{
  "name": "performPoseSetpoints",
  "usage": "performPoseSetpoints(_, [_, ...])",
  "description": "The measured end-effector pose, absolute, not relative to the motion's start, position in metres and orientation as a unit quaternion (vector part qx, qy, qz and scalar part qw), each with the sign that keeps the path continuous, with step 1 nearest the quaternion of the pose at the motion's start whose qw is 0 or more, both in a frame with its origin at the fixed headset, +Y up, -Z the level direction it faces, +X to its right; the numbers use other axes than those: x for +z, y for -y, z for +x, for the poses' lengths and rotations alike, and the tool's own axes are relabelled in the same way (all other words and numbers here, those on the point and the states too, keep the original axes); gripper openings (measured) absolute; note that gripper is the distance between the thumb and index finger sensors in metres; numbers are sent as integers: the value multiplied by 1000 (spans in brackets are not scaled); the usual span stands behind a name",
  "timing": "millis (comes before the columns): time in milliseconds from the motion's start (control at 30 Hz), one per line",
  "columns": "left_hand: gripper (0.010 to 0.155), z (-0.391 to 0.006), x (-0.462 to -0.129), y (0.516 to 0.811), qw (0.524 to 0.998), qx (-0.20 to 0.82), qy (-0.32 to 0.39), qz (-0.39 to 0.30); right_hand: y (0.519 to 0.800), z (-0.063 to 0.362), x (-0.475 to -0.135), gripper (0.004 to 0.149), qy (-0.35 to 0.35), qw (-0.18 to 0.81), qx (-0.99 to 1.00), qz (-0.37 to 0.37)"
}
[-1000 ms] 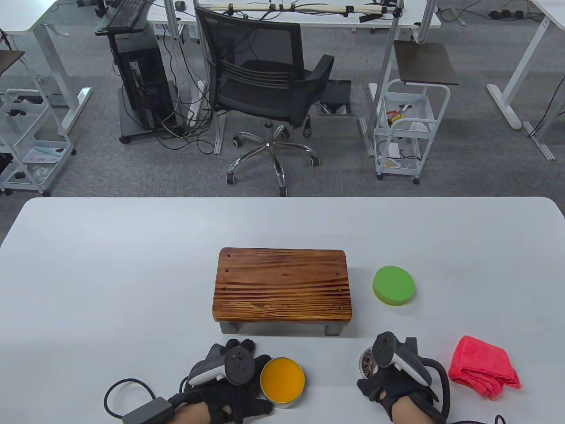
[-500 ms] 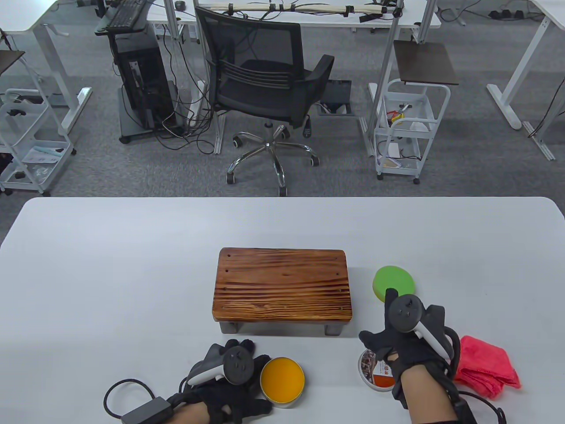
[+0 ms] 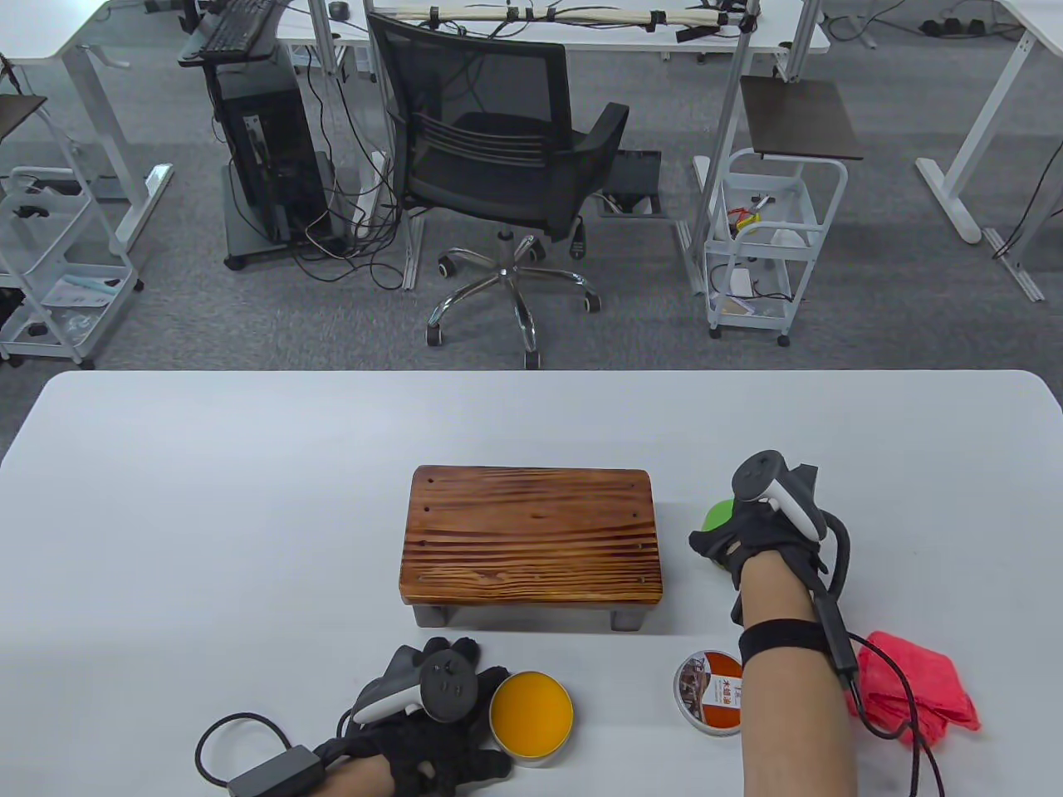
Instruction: Dip and apply wood wax on stool
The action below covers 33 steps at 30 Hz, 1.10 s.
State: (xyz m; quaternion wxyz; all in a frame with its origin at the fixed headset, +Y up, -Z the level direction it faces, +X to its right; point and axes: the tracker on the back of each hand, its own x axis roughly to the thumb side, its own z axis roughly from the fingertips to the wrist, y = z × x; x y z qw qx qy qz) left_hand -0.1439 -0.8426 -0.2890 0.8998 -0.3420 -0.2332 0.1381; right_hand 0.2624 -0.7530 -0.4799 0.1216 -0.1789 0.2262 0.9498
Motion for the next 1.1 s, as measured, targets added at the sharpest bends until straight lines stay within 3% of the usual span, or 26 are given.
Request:
performPoseSetpoints(333, [88,-144,-289,843,899,139,233,-343,790,270,-500,112,-268,114,933,-210])
performPoseSetpoints(533, [89,-144,-289,843,899,139,233,-344,791,265,-497,108,-195,74,959,-193])
performPoseSetpoints(733, [89,-144,-289,842,900,138,233,-343,757,262,-475,106,-134,80,977,-147])
performPoseSetpoints(1100, [89,-144,-289,842,901,131,232,-341,662,202,-400,105,-60,32,995,73])
